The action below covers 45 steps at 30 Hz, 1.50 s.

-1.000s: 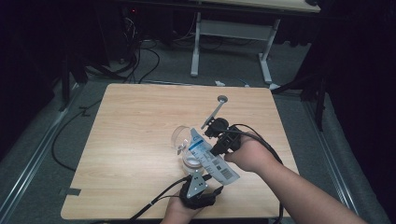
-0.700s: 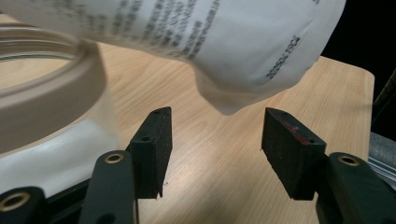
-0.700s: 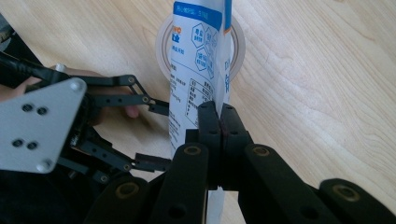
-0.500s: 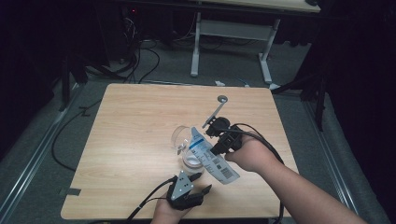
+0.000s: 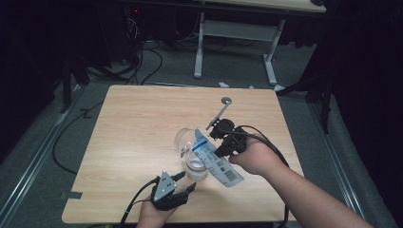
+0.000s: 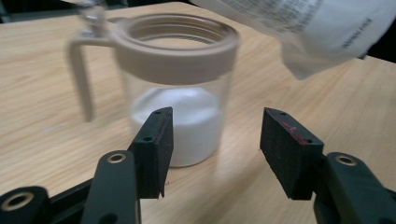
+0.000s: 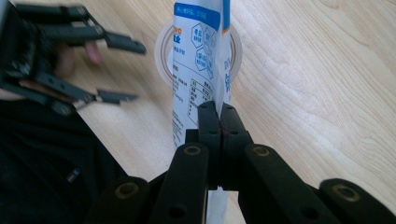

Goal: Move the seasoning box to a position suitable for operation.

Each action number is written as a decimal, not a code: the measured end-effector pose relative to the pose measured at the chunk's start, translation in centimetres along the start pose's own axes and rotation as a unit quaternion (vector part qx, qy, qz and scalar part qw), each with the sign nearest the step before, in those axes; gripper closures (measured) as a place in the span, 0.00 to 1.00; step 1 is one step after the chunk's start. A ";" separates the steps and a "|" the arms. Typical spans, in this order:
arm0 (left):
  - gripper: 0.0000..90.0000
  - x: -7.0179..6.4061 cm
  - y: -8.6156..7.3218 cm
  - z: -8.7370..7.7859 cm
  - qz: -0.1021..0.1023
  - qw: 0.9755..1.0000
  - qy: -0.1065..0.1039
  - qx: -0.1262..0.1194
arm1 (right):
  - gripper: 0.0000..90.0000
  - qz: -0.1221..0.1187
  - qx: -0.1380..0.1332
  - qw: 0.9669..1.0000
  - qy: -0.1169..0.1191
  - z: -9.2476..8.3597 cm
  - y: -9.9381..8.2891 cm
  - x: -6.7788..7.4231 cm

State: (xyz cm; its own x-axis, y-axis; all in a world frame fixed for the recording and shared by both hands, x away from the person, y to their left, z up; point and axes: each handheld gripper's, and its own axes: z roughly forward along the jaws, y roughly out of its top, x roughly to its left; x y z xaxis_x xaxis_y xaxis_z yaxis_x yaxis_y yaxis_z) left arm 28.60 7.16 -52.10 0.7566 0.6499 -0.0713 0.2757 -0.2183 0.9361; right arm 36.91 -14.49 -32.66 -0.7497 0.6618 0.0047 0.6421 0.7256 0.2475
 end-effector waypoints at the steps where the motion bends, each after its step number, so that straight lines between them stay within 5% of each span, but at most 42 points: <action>1: 0.50 0.3 0.0 -0.2 0.000 1.000 0.004 -0.001 | 1.00 -0.001 0.001 1.000 -0.001 0.0 0.0 0.0; 11: 0.50 3.3 -0.7 -1.9 -0.017 0.999 0.045 -0.004 | 1.00 0.005 -0.010 1.000 0.001 -0.4 -0.5 -0.2; 45: 0.51 4.6 -1.0 -2.4 -0.027 0.997 0.067 -0.003 | 1.00 0.026 -0.066 0.997 0.035 0.7 -2.6 -1.3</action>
State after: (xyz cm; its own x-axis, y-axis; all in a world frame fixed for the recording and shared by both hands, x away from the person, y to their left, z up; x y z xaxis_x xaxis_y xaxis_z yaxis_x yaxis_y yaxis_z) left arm 30.37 12.07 -52.59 0.6546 0.7521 -0.0759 0.3097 -0.1753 0.9345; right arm 36.30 -17.15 -33.97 -0.7289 0.6790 0.0878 0.6564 0.6566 0.3714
